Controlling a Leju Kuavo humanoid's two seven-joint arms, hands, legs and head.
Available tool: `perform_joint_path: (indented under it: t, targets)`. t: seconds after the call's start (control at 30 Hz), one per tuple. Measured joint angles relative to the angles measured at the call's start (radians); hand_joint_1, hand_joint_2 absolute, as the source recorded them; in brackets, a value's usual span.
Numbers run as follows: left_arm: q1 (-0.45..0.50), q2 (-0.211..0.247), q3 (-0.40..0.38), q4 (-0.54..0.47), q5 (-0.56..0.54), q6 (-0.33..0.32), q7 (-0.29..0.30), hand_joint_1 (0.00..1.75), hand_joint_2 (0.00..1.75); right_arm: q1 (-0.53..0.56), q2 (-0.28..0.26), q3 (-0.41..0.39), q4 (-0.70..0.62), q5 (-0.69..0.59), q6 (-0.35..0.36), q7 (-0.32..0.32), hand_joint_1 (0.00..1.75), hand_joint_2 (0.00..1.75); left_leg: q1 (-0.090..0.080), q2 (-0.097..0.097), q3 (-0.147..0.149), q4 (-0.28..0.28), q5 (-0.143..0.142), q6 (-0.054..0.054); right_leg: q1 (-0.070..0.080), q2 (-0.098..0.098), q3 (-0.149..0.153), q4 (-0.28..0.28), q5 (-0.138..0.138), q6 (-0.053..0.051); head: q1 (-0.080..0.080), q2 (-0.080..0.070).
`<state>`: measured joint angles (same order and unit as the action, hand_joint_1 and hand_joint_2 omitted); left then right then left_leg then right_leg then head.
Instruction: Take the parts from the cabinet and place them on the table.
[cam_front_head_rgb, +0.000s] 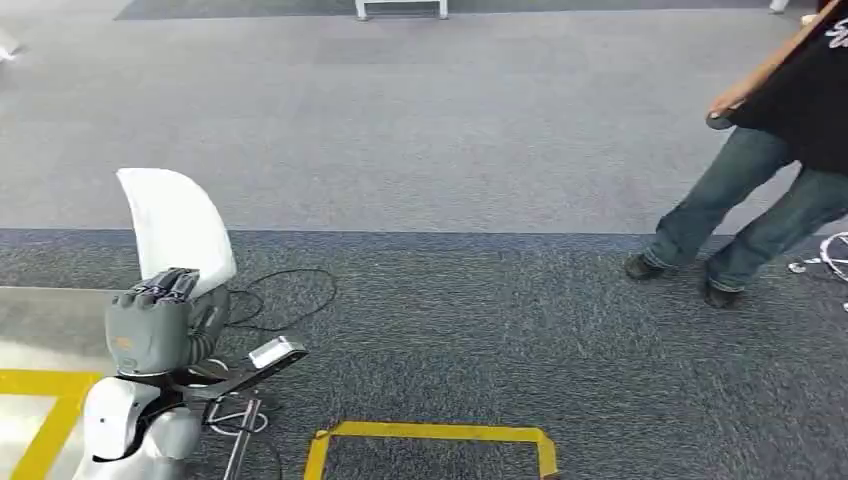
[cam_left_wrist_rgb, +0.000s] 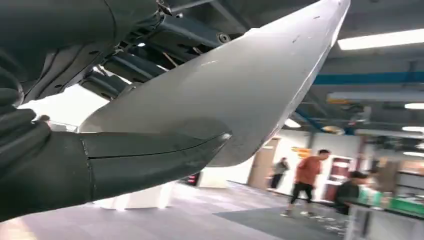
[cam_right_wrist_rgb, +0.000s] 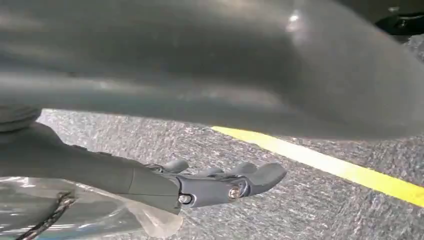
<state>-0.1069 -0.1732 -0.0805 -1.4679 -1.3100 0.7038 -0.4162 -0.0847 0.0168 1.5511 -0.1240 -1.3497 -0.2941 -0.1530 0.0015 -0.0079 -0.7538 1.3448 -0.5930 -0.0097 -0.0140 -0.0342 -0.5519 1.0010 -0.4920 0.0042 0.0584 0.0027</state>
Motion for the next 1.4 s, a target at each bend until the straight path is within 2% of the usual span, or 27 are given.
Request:
perform_joint_path:
  t: [0.03, 0.1, 0.13, 0.17, 0.3, 0.33, 0.37, 0.4, 0.47, 0.5, 0.53, 0.6, 0.63, 0.67, 0.7, 0.8, 0.83, 0.9, 0.97, 1.0, 1.03, 1.07, 1.13, 1.17, 1.2, 1.37, 1.4]
  targets:
    - [0.000, 0.001, 0.000, 0.003, 0.000, 0.000, 0.000, 1.75, 1.75, 0.000, 0.000, 0.000, 0.000, 0.000, 0.000, 0.000, 0.00, 0.00, 0.000, 0.001, 0.011, -0.023, 0.026, 0.002, 0.002, -0.015, 0.002, 0.000, -0.002, 0.000, 0.000, 0.000]
    - [0.000, 0.000, 0.000, 0.004, 0.000, 0.000, 0.000, 1.75, 1.75, -0.002, 0.000, 0.000, 0.000, 0.000, 0.000, -0.001, 0.00, 0.00, -0.004, 0.015, 0.091, -0.181, 0.116, 0.015, 0.006, -0.040, 0.012, 0.000, -0.008, 0.001, 0.000, 0.000]
    - [-0.002, 0.000, 0.000, 0.004, 0.000, 0.000, 0.000, 1.75, 1.75, -0.003, 0.000, 0.000, 0.000, 0.000, 0.000, -0.002, 0.00, 0.00, -0.013, 0.052, 0.139, -0.270, 0.154, 0.029, 0.009, -0.050, 0.018, -0.001, -0.012, 0.001, 0.000, 0.000]
    - [-0.006, 0.000, 0.000, 0.004, 0.000, 0.000, -0.001, 1.75, 1.75, -0.003, 0.001, 0.000, 0.000, 0.000, 0.000, -0.003, 0.00, 0.00, -0.026, 0.103, 0.163, -0.312, 0.139, 0.038, 0.014, -0.063, 0.022, -0.001, -0.016, 0.004, 0.001, 0.000]
    - [-0.011, 0.000, 0.000, 0.005, -0.004, 0.000, -0.004, 1.75, 1.75, -0.005, 0.001, 0.000, 0.000, 0.003, 0.000, -0.011, 0.00, 0.00, -0.029, 0.056, 0.160, -0.338, 0.142, 0.051, 0.020, -0.119, 0.028, -0.004, -0.022, 0.020, 0.000, 0.000]
    - [-0.010, 0.000, 0.000, 0.005, -0.006, 0.000, -0.005, 1.75, 1.75, -0.007, 0.001, 0.000, 0.000, 0.003, -0.001, -0.013, 0.00, 0.00, -0.016, 0.044, 0.170, -0.352, 0.151, 0.054, 0.015, -0.102, 0.018, -0.001, -0.032, 0.026, 0.000, 0.000]
    - [-0.013, 0.000, 0.001, 0.005, -0.008, 0.002, -0.006, 1.75, 1.75, -0.010, 0.000, 0.000, 0.000, 0.005, -0.001, -0.016, 0.00, 0.00, -0.014, 0.033, 0.172, -0.355, 0.153, 0.057, 0.012, -0.026, 0.009, 0.031, -0.050, 0.032, 0.003, 0.000]
    - [-0.017, -0.002, 0.000, 0.005, -0.008, 0.001, -0.006, 1.75, 1.75, -0.010, 0.000, 0.000, 0.000, 0.005, -0.001, -0.016, 0.00, 0.00, -0.011, 0.021, 0.170, -0.355, 0.154, 0.059, 0.010, 0.013, -0.021, 0.097, -0.084, 0.034, 0.006, 0.000]
    - [-0.016, -0.006, 0.000, 0.005, -0.008, 0.001, -0.007, 1.75, 1.75, -0.005, 0.000, 0.000, 0.000, 0.006, -0.002, -0.016, 0.00, 0.00, -0.011, -0.006, 0.170, -0.354, 0.153, 0.061, 0.007, 0.034, -0.111, 0.270, -0.152, 0.043, 0.010, 0.000]
    - [-0.015, -0.006, 0.000, 0.007, -0.008, 0.000, -0.007, 1.75, 1.75, -0.002, 0.000, 0.000, 0.000, 0.006, -0.001, -0.016, 0.00, 0.00, -0.011, -0.021, 0.170, -0.354, 0.153, 0.061, 0.005, 0.033, -0.142, 0.320, -0.158, 0.046, 0.010, 0.000]
    - [-0.014, -0.006, 0.000, 0.009, -0.008, 0.000, -0.007, 1.75, 1.75, 0.001, 0.000, 0.000, 0.000, 0.006, -0.002, -0.016, 0.00, 0.00, -0.011, -0.035, 0.172, -0.353, 0.152, 0.060, 0.002, 0.033, -0.148, 0.315, -0.136, 0.048, 0.009, 0.000]
    - [-0.014, -0.006, 0.000, 0.011, -0.008, 0.000, -0.008, 1.75, 1.75, 0.000, 0.000, 0.000, 0.000, 0.006, -0.002, -0.016, 0.00, 0.00, -0.006, -0.066, 0.175, -0.350, 0.151, 0.056, -0.004, 0.038, -0.095, 0.179, -0.040, 0.053, 0.010, 0.000]
    - [-0.015, -0.006, 0.000, 0.011, -0.008, 0.000, -0.008, 1.75, 1.75, -0.001, 0.000, 0.000, 0.000, 0.006, -0.002, -0.016, 0.00, 0.00, -0.002, -0.080, 0.176, -0.345, 0.147, 0.049, -0.009, 0.057, -0.050, 0.077, 0.012, 0.057, 0.010, 0.000]
    - [-0.015, -0.006, 0.001, 0.011, -0.008, 0.000, -0.008, 1.75, 1.75, -0.001, 0.000, 0.000, 0.000, 0.006, -0.002, -0.016, 0.00, 0.00, 0.000, -0.090, 0.171, -0.337, 0.142, 0.042, -0.018, 0.118, -0.026, 0.027, 0.010, 0.063, 0.011, 0.000]
    - [-0.018, -0.006, 0.000, 0.011, -0.008, 0.000, -0.008, 1.75, 1.75, -0.001, 0.000, 0.000, 0.000, 0.006, -0.002, -0.016, 0.00, 0.00, -0.003, -0.104, 0.157, -0.320, 0.140, 0.035, -0.024, 0.149, -0.009, 0.002, -0.001, 0.057, 0.010, 0.000]
    - [-0.015, -0.006, 0.000, 0.013, -0.013, 0.000, -0.008, 1.75, 1.75, 0.000, 0.000, 0.000, 0.000, 0.010, 0.000, -0.012, 0.00, 0.00, 0.005, -0.141, 0.145, -0.327, 0.152, 0.016, -0.015, 0.112, -0.016, 0.018, -0.001, 0.040, 0.010, 0.000]
    - [-0.016, -0.006, 0.000, 0.013, -0.013, 0.000, -0.008, 1.75, 1.75, 0.000, 0.000, 0.000, 0.000, 0.013, 0.001, -0.013, 0.00, 0.00, 0.005, -0.151, 0.143, -0.325, 0.149, 0.013, -0.024, 0.097, -0.013, 0.010, 0.001, 0.032, 0.009, 0.000]
    - [-0.021, -0.005, 0.000, 0.013, -0.017, 0.000, -0.008, 1.75, 1.75, -0.001, 0.000, 0.000, 0.000, 0.016, 0.000, -0.015, 0.00, 0.00, 0.000, -0.041, 0.106, -0.244, 0.098, 0.003, -0.017, 0.067, -0.004, 0.008, -0.002, 0.017, -0.002, 0.000]
    - [-0.022, -0.005, 0.000, 0.013, -0.017, 0.000, -0.007, 1.75, 1.75, 0.002, 0.000, 0.000, 0.000, 0.016, 0.001, -0.016, 0.00, 0.00, 0.002, -0.005, 0.029, -0.083, 0.030, -0.003, -0.010, 0.033, -0.002, 0.008, -0.006, 0.010, -0.001, 0.000]
    - [-0.020, -0.004, 0.000, 0.014, -0.018, 0.000, -0.005, 1.75, 1.75, 0.003, 0.000, 0.000, 0.000, 0.016, 0.001, -0.016, 0.00, 0.00, 0.003, -0.002, -0.001, -0.025, 0.015, -0.004, -0.009, 0.016, -0.002, 0.008, -0.008, 0.010, -0.002, 0.000]
    - [-0.019, -0.003, 0.000, 0.016, -0.018, 0.000, -0.004, 1.75, 1.75, 0.002, 0.000, 0.001, 0.000, 0.015, 0.001, -0.016, 0.00, 0.00, 0.004, -0.001, -0.006, -0.018, 0.025, -0.003, -0.007, 0.001, -0.001, 0.009, -0.010, 0.009, -0.002, 0.000]
    - [-0.019, -0.002, 0.000, 0.016, -0.018, 0.000, -0.002, 1.75, 1.75, 0.001, 0.000, 0.001, 0.000, 0.014, 0.001, -0.016, 0.00, 0.00, 0.004, 0.001, 0.010, -0.049, 0.052, -0.001, -0.006, -0.012, 0.001, 0.009, -0.011, 0.009, -0.002, 0.000]
    - [-0.020, -0.001, 0.000, 0.016, -0.018, 0.000, -0.001, 1.75, 1.75, -0.002, 0.000, 0.001, 0.000, 0.014, 0.001, -0.017, 0.00, 0.00, -0.001, 0.022, 0.101, -0.221, 0.144, 0.012, -0.003, -0.038, 0.012, 0.008, -0.018, 0.011, -0.002, 0.000]
    - [-0.022, -0.001, 0.000, 0.016, -0.018, 0.000, 0.000, 1.75, 1.75, -0.002, 0.000, 0.000, 0.000, 0.014, 0.001, -0.018, 0.00, 0.00, -0.010, 0.068, 0.142, -0.301, 0.158, 0.023, -0.002, -0.049, 0.018, 0.007, -0.022, 0.013, -0.001, 0.000]
    - [-0.024, 0.000, 0.000, 0.016, -0.018, 0.000, 0.001, 1.75, 1.75, -0.003, 0.001, 0.001, 0.000, 0.014, 0.001, -0.018, 0.00, 0.00, -0.026, 0.112, 0.153, -0.314, 0.139, 0.031, 0.005, -0.059, 0.018, 0.008, -0.025, 0.018, 0.000, 0.000]
    - [-0.028, 0.000, 0.000, 0.016, -0.018, 0.000, 0.001, 1.75, 1.75, -0.002, 0.001, 0.001, 0.000, 0.013, 0.001, -0.019, 0.00, 0.00, -0.027, 0.098, 0.148, -0.320, 0.140, 0.034, 0.006, -0.075, 0.017, 0.006, -0.026, 0.023, -0.002, 0.000]
    - [-0.025, 0.003, 0.001, 0.016, -0.018, 0.000, 0.003, 1.75, 1.75, -0.004, 0.001, 0.001, 0.000, 0.013, 0.002, -0.019, 0.00, 0.00, -0.027, 0.063, 0.147, -0.330, 0.142, 0.042, 0.008, -0.110, 0.031, -0.002, -0.031, 0.032, -0.003, 0.000]
